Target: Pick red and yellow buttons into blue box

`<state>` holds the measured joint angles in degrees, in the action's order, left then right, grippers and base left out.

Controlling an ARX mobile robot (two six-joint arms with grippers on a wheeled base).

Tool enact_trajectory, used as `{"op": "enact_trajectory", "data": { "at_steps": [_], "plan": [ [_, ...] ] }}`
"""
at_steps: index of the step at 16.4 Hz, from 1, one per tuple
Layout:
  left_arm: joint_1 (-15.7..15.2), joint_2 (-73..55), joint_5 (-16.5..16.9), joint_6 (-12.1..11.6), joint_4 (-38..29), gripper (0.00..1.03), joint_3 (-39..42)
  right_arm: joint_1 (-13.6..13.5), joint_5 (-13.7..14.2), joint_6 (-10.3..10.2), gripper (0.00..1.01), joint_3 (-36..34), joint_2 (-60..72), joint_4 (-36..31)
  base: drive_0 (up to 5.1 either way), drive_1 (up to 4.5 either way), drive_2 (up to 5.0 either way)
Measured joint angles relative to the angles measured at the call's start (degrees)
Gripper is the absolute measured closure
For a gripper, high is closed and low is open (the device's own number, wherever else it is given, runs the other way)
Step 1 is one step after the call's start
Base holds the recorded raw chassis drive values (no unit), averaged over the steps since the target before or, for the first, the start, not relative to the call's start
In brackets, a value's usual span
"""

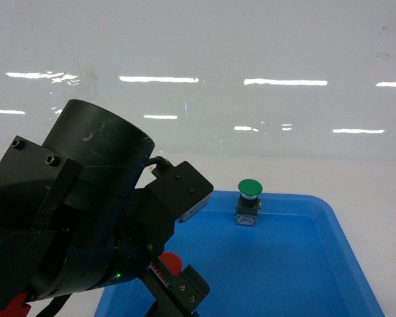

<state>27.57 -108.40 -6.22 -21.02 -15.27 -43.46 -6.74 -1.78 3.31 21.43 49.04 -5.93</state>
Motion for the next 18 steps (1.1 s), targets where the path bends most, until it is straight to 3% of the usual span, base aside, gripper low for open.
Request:
{"op": "enact_trajectory", "data": {
  "at_steps": [4,10,18],
  "plan": [
    [-0.87,-0.94,-0.39,0.02,-0.68,0.05,0.48,0.0,0.02,0.02,0.81,0.0,0.0,-0.02,0.0,0.0,0.0],
    [0.76,-1.75,-0.48,1.07,-0.85,0.05,0.48,0.0,0.0,0.02,0.81,0.0,0.0,0.0,0.0,0.0,0.0],
    [0.76,-2.03,-0.63,1.01,-0.81,0.64,0.48,0.0,0.0,0.02,0.81,0.0,0.0,0.0,0.0,0.0,0.0]
  ]
}}
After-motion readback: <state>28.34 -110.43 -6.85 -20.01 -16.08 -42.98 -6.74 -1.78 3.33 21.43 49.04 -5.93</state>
